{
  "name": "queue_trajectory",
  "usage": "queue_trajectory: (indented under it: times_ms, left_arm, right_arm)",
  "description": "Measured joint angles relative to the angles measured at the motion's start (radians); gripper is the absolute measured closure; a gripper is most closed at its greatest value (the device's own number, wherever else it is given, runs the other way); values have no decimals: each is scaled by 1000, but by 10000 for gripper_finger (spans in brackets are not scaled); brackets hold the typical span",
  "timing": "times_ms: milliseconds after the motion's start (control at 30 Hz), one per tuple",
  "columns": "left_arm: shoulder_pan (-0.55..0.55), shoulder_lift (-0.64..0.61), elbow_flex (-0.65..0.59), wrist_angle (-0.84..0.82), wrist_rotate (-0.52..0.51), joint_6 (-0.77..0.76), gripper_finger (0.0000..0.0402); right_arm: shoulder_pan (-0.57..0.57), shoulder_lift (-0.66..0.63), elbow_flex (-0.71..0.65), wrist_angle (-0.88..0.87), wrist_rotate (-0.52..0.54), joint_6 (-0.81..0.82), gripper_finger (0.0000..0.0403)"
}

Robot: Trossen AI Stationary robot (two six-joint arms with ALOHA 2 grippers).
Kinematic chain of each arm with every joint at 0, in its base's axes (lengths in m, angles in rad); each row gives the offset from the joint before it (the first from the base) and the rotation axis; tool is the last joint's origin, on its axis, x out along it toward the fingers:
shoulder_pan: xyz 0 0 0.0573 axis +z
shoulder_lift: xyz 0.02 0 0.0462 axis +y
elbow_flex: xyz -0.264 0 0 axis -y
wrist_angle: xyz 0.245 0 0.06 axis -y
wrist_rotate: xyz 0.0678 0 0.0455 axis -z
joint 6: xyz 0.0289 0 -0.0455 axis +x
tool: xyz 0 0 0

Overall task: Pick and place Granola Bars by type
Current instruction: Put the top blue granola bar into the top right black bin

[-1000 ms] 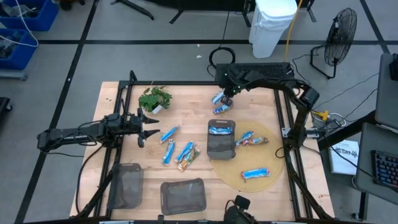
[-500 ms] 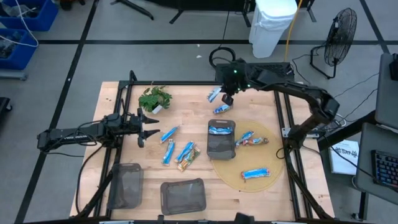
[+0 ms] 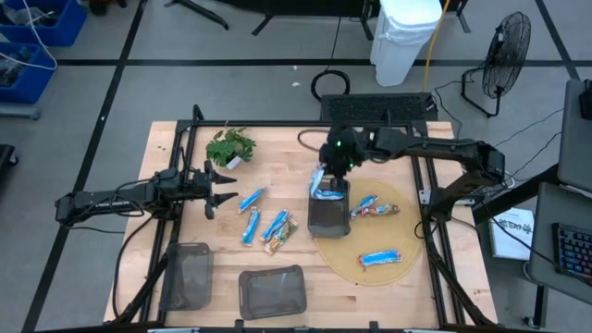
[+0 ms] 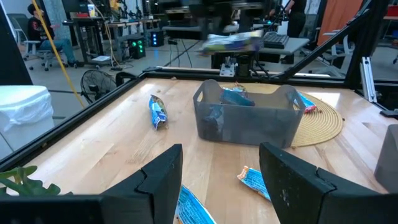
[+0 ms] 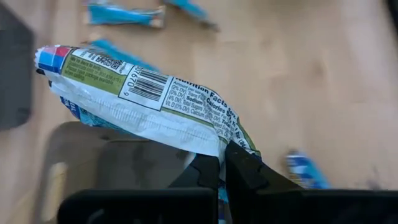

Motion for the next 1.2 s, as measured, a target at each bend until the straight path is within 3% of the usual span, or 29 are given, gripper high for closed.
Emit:
queue_trajectory:
  times_ms: [200,433,700,1200]
  left_arm:
    - [0,0,0,0,0,0,185]
    - [0,0,0,0,0,0,186]
    - [0,0,0,0,0,0,185]
    - [0,0,0,0,0,0,185]
  right_arm:
    - [114,-1,-48,-3,0,64,402]
    - [193,0,-217,99,-8,61,402]
    - [207,0,-324,233,-52,164,402]
    - [204,-1,-365,371,-52,99,402]
